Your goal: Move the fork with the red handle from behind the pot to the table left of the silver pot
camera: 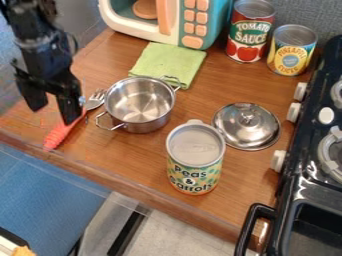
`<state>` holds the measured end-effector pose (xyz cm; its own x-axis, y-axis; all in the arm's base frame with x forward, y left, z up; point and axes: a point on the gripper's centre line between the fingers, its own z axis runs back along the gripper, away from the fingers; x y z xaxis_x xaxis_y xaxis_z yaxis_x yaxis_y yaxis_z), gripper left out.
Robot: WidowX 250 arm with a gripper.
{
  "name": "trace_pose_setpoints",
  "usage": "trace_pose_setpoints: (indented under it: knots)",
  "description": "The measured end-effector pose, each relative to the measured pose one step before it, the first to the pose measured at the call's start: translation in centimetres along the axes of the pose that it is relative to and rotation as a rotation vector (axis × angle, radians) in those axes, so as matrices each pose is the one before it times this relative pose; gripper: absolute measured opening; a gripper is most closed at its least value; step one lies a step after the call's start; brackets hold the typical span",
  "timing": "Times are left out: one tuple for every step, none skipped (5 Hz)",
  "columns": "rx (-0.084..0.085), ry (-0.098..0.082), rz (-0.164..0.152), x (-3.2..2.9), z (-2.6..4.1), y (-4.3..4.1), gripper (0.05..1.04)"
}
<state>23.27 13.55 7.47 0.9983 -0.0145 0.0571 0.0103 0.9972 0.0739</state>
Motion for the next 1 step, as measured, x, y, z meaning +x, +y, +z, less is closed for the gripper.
trace_pose_setpoints:
  knots:
    - [-0.0158,0.0194,-0.0051,-0.485,0.449,-0.287,1.0]
